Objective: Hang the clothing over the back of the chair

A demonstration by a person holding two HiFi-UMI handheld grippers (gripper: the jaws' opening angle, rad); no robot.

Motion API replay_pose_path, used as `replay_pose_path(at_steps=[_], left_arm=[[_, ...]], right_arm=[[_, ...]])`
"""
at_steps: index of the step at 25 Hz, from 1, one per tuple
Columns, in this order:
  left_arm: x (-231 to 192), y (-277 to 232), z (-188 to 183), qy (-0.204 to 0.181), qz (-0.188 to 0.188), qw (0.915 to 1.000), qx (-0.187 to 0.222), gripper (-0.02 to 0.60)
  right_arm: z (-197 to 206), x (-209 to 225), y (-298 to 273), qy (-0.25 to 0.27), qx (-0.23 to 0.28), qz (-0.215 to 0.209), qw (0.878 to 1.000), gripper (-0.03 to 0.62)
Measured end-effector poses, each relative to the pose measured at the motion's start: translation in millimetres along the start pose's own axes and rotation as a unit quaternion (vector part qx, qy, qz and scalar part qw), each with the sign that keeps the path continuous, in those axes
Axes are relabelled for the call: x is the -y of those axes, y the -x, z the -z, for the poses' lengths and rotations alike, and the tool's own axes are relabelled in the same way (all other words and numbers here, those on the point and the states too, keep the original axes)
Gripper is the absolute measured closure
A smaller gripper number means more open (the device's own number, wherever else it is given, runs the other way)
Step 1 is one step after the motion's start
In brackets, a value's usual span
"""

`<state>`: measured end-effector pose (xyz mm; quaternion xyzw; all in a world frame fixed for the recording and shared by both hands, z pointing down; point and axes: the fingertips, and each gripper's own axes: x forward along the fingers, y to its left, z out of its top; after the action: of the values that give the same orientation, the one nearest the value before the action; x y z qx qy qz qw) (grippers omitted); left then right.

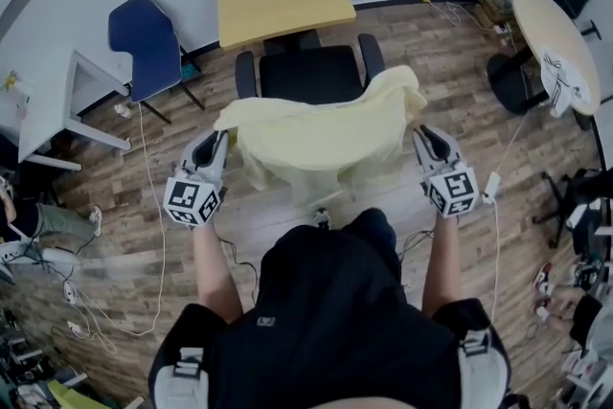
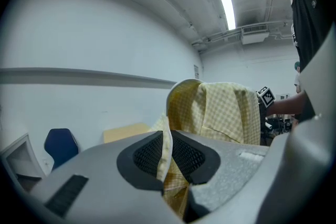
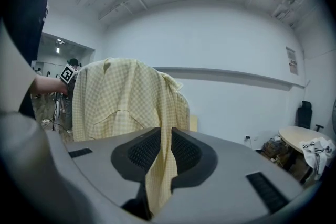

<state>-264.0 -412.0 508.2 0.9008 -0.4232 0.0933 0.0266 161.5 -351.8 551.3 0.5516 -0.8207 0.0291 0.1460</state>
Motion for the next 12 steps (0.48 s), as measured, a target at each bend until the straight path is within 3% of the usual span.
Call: replay_pose_path(at_steps=[12], left_arm=[[51.7,41.9,-10.2,0.009,-0.064,0.9979,0.005,0.537]], right_arm=[[4.6,-13.2,41.2,-0.016,0.009,-0.056,0.998,0.540]])
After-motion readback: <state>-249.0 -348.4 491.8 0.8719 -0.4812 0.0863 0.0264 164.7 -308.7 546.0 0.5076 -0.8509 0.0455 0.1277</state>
